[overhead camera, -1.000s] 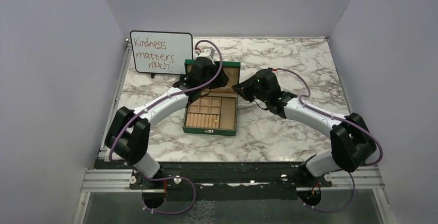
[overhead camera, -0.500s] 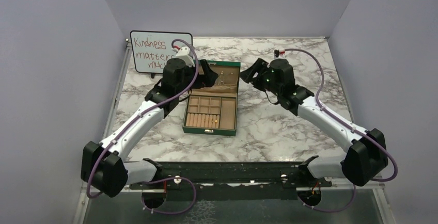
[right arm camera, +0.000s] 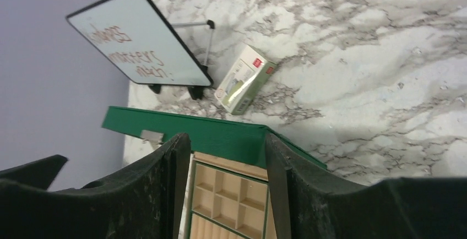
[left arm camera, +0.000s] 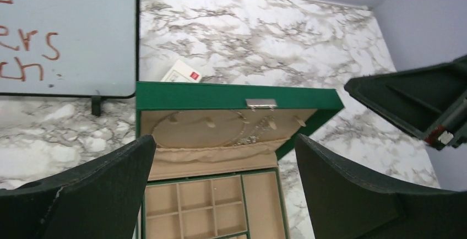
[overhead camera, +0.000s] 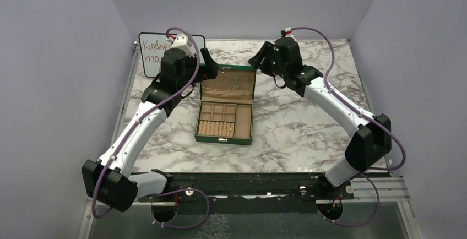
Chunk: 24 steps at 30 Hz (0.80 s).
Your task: Organize the mixed jewelry
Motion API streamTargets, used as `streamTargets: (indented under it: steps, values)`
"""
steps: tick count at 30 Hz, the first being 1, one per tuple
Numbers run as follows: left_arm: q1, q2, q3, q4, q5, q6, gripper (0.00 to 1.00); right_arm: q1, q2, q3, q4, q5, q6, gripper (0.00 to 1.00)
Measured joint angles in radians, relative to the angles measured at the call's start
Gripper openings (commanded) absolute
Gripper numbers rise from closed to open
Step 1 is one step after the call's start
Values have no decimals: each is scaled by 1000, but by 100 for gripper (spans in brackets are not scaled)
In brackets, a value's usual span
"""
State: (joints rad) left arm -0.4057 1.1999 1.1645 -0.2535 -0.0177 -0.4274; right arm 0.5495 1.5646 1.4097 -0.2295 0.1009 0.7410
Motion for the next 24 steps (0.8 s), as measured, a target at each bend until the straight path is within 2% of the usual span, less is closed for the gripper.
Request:
streamTargets:
  steps: [3, 9, 14, 24]
  values:
    - [24, 36, 31, -28, -36, -3, 98, 0, 40, 13, -47, 12, -2, 54]
    - [58, 105, 47, -57, -52, -10, 98, -2, 68, 29, -103, 3, -19, 40]
    - [81, 123, 47, -79, -50, -13, 97, -6, 68, 31, -104, -53, -29, 33]
    - [92, 111, 51, -145, -38, -8, 95, -34, -17, -78, -47, -206, -43, 29]
